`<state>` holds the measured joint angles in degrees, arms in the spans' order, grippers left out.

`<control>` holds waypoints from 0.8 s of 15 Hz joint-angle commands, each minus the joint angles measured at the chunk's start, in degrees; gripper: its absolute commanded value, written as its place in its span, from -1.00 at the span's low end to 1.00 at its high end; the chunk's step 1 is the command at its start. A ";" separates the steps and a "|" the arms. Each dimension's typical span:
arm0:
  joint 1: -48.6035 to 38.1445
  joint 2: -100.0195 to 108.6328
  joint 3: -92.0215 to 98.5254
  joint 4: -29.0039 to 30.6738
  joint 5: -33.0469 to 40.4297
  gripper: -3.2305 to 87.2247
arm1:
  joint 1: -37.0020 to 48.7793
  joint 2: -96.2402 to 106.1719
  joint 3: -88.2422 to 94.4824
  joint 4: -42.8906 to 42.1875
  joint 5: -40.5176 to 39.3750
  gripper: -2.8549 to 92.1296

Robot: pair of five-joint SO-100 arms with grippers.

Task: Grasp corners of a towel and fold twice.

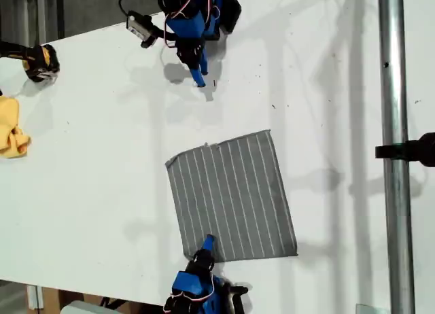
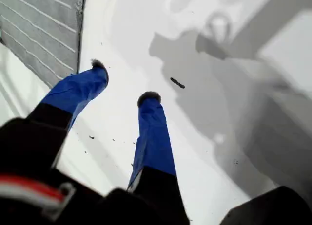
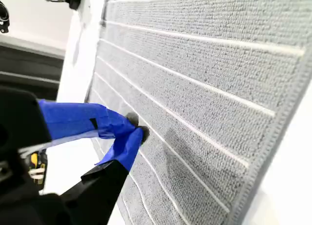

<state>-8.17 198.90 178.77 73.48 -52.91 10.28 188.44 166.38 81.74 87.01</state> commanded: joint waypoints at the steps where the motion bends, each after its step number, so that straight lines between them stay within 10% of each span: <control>1: -0.70 0.09 0.18 -0.09 -0.62 -0.98 | 0.44 0.09 -0.53 0.18 -0.88 -0.55; 12: -0.97 0.09 0.18 0.00 -0.70 -0.98 | 2.02 0.09 -0.53 0.18 -0.88 -0.55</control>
<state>-8.44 198.90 178.77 73.48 -53.26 11.16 188.44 166.38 81.74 87.01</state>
